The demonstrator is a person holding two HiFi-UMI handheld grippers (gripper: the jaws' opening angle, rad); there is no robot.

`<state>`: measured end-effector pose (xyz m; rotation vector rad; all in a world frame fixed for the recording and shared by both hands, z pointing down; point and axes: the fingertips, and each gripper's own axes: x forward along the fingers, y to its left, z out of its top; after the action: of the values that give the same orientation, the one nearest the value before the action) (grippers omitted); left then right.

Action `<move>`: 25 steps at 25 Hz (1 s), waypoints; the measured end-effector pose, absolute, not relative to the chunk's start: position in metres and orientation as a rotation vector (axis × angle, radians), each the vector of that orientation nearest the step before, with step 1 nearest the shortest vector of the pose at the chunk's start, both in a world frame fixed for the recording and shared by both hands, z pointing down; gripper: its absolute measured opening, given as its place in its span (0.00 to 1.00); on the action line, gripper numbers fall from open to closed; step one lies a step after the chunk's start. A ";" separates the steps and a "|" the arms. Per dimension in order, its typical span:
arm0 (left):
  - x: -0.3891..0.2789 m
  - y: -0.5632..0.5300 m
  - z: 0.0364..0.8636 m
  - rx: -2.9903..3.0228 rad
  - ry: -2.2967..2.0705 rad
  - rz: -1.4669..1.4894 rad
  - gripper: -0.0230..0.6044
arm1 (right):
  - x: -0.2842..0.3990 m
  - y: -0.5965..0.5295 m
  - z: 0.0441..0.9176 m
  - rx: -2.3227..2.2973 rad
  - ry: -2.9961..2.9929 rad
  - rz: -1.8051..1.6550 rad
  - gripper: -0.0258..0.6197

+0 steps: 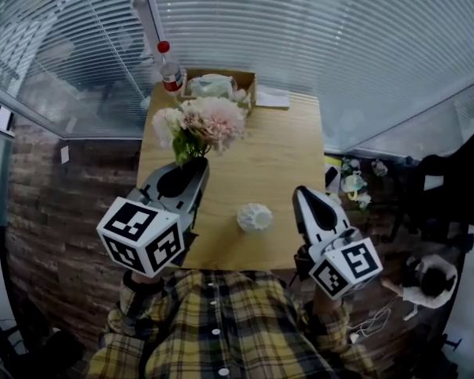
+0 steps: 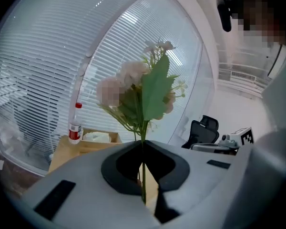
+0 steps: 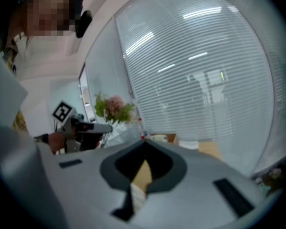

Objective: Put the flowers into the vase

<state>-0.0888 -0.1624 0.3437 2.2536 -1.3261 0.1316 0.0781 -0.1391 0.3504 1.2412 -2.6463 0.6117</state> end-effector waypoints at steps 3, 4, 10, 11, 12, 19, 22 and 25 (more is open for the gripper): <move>-0.077 -0.163 0.319 2.308 -1.301 0.071 0.06 | 0.080 -0.137 0.348 1.256 -2.644 0.607 0.06; -0.072 -0.163 0.311 2.326 -1.292 0.050 0.06 | 0.081 -0.137 0.347 1.261 -2.644 0.603 0.06; -0.040 -0.169 0.266 2.445 -1.226 -0.043 0.06 | 0.090 -0.136 0.342 1.295 -2.642 0.583 0.06; -0.035 -0.170 0.259 2.464 -1.214 -0.059 0.06 | 0.091 -0.136 0.342 1.301 -2.642 0.582 0.06; -0.030 -0.171 0.252 2.479 -1.201 -0.075 0.06 | 0.092 -0.136 0.341 1.306 -2.642 0.582 0.06; 0.016 -0.179 0.232 2.562 -1.073 -0.126 0.06 | 0.101 -0.136 0.344 1.338 -2.623 0.599 0.06; 0.032 -0.175 0.236 2.581 -1.027 -0.137 0.06 | 0.106 -0.137 0.346 1.358 -2.614 0.609 0.06; 0.041 -0.170 0.243 2.586 -0.998 -0.154 0.06 | 0.112 -0.138 0.348 1.379 -2.600 0.621 0.06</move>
<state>0.0412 -0.1704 0.2431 2.5860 -0.9979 -0.1543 0.1115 -0.1379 0.3478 1.3792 -2.6003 0.6211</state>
